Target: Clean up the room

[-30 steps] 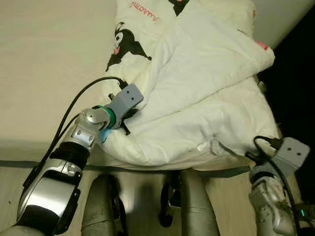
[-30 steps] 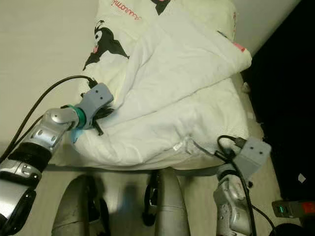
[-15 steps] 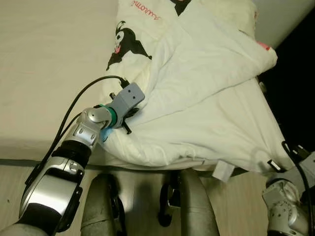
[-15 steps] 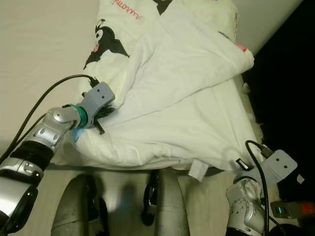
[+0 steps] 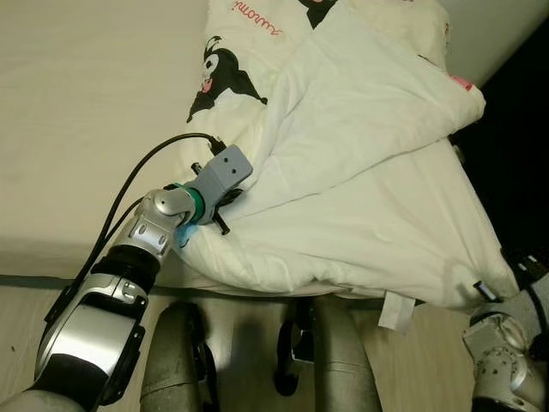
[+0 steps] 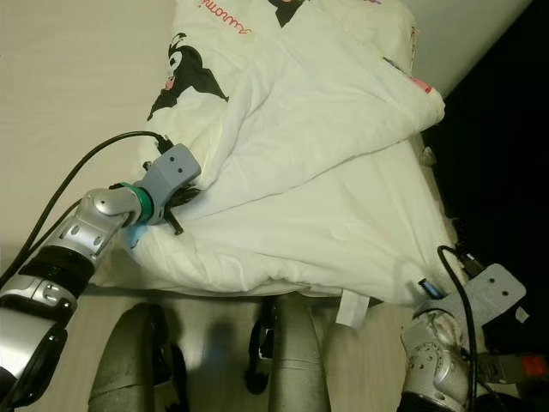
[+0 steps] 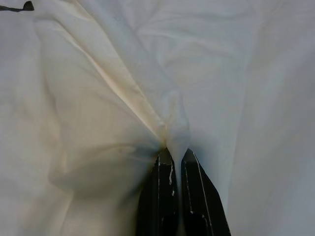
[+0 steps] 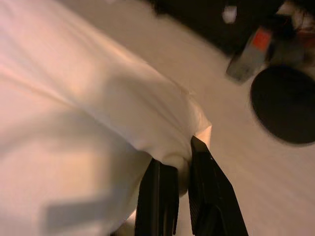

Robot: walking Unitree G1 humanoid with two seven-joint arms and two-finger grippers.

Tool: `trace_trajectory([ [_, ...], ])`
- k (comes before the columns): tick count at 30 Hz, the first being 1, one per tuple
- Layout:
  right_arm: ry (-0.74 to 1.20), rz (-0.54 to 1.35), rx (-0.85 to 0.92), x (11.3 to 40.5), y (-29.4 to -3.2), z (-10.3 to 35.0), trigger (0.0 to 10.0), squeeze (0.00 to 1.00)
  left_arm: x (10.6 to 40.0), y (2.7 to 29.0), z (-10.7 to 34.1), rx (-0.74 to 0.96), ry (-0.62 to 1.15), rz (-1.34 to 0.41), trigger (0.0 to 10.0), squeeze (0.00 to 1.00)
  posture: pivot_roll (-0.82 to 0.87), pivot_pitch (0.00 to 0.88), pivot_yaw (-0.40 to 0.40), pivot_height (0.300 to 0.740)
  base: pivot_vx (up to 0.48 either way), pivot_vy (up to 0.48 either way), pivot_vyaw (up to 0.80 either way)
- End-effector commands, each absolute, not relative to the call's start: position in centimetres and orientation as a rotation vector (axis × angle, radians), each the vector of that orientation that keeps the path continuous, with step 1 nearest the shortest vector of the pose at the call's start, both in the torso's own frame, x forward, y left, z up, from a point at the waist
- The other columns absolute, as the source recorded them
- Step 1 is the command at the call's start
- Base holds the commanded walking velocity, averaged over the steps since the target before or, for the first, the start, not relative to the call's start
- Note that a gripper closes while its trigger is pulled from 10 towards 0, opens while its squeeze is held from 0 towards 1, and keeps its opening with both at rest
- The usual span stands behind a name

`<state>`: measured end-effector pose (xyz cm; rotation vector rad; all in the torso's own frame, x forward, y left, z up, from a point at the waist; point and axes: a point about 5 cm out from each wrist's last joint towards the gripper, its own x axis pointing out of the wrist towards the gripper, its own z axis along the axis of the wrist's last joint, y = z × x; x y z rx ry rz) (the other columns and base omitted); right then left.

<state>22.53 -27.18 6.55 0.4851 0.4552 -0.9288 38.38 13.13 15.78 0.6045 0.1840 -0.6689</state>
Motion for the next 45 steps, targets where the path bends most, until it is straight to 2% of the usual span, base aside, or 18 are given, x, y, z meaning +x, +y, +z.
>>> trace_trajectory([
  [1, 0.548, -0.966, 0.492, 20.9, -27.1, 5.0, 10.0, 0.0, 38.2, 12.7, 14.8, 0.612, 0.221, -0.691, 0.0, 0.0, -0.11, 0.271, -0.097, 0.61, 0.0, 0.0, 0.0],
  [4, 0.554, -0.903, 0.501, 21.1, -26.2, 5.0, 10.0, 0.0, 38.2, 12.6, 14.9, 0.613, 0.217, -0.693, 0.0, 0.0, -0.11, 0.271, -0.097, 0.61, 0.0, 0.0, 0.0],
  [5, 0.536, -0.902, 0.503, 21.3, -26.2, 5.1, 10.0, 1.0, 38.2, 12.5, 14.9, 0.613, 0.215, -0.696, 0.0, 0.0, -0.11, 0.267, -0.094, 0.61, 0.0, 0.0, 0.0],
  [13, 0.519, -0.929, 0.456, 21.6, -27.0, 5.4, 10.0, 1.0, 38.2, 12.4, 14.8, 0.615, 0.215, -0.698, 0.0, 0.0, -0.11, 0.263, -0.092, 0.61, 0.0, 0.0, 0.0],
  [14, 0.503, -0.924, 0.404, 21.9, -27.2, 5.9, 10.0, 0.42, 38.2, 12.4, 14.8, 0.615, 0.216, -0.699, 0.0, 0.0, -0.11, 0.261, -0.093, 0.61, 0.0, 0.0, 0.0],
  [15, 0.503, -0.924, 0.404, 21.9, -27.2, 5.9, 10.0, 0.42, 38.2, 12.4, 14.8, 0.615, 0.216, -0.699, 0.0, 0.0, -0.11, 0.261, -0.093, 0.61, 0.0, 0.0, 0.0],
  [16, 0.473, -0.912, 0.348, 22.3, -27.3, 6.5, 10.0, 0.0, 38.2, 12.4, 14.8, 0.616, 0.216, -0.698, 0.0, 0.0, -0.11, 0.259, -0.093, 0.61, 0.0, 0.0, 0.0],
  [21, 0.236, -0.683, 0.134, 24.9, -26.0, 10.5, 10.0, 0.0, 38.2, 12.5, 14.7, 0.616, 0.216, -0.694, 0.0, 0.0, -0.11, 0.257, -0.09, 0.61, 0.0, 0.0, 0.0],
  [23, 0.236, -0.683, 0.134, 24.9, -26.0, 10.5, 10.0, 0.0, 38.2, 12.5, 14.7, 0.616, 0.216, -0.694, 0.0, 0.0, -0.11, 0.257, -0.09, 0.61, 0.0, 0.0, 0.0],
  [26, -0.017, -0.376, -0.033, 26.9, -21.6, 14.7, 10.0, 0.0, 38.4, 12.6, 15.5, 0.604, 0.164, -0.671, 0.0, 0.0, -0.11, 0.256, -0.073, 0.61, 0.0, 0.0, 0.0],
  [27, -0.017, -0.376, -0.033, 26.9, -21.6, 14.7, 10.0, 0.0, 38.4, 12.6, 15.5, 0.604, 0.164, -0.671, 0.0, 0.0, -0.11, 0.256, -0.073, 0.61, 0.0, 0.0, 0.0],
  [29, -0.114, -0.231, -0.053, 27.8, -18.4, 16.3, 10.0, 0.0, 38.0, 12.8, 16.5, 0.579, 0.088, -0.692, 0.0, 0.0, -0.1, 0.252, -0.06, 0.61, 0.0, 0.0, 0.0],
  [33, -0.155, -0.181, -0.059, 28.3, -17.0, 16.9, 10.0, 0.0, 37.2, 13.0, 16.7, 0.579, 0.054, -0.738, 0.0, 0.0, -0.1, 0.251, -0.047, 0.61, 0.0, 0.0, 0.0],
  [34, -0.149, -0.188, -0.042, 28.7, -16.8, 16.8, 10.0, 0.0, 36.5, 13.3, 16.6, 0.609, 0.041, -0.759, 6.9, 0.0, -0.1, 0.249, -0.038, 0.61, 0.0, 0.0, 0.0],
  [37, -0.149, -0.188, -0.042, 28.7, -16.8, 16.8, 10.0, 0.0, 36.5, 13.3, 16.6, 0.609, 0.041, -0.759, 6.9, 0.0, -0.1, 0.249, -0.038, 0.61, 0.0, 0.0, 0.0],
  [38, -0.143, -0.192, -0.03, 29.0, -16.7, 16.7, 10.0, 0.0, 36.0, 13.7, 16.5, 0.622, 0.037, -0.742, 10.0, 0.0, -0.1, 0.249, -0.028, 0.61, 0.0, 0.0, 0.0],
  [39, -0.125, -0.187, -0.012, 29.4, -16.6, 16.3, 10.0, 0.0, 36.0, 13.9, 16.8, 0.631, 0.022, -0.71, 10.0, 1.0, -0.09, 0.245, -0.024, 0.61, 0.0, 0.0, 0.0],
  [45, -0.112, -0.167, -0.001, 29.7, -16.4, 15.7, 10.0, 0.0, 36.1, 13.9, 17.6, 0.682, -0.004, -0.669, 10.0, 1.0, -0.11, 0.242, -0.011, 0.61, 0.0, 0.0, 0.0],
])
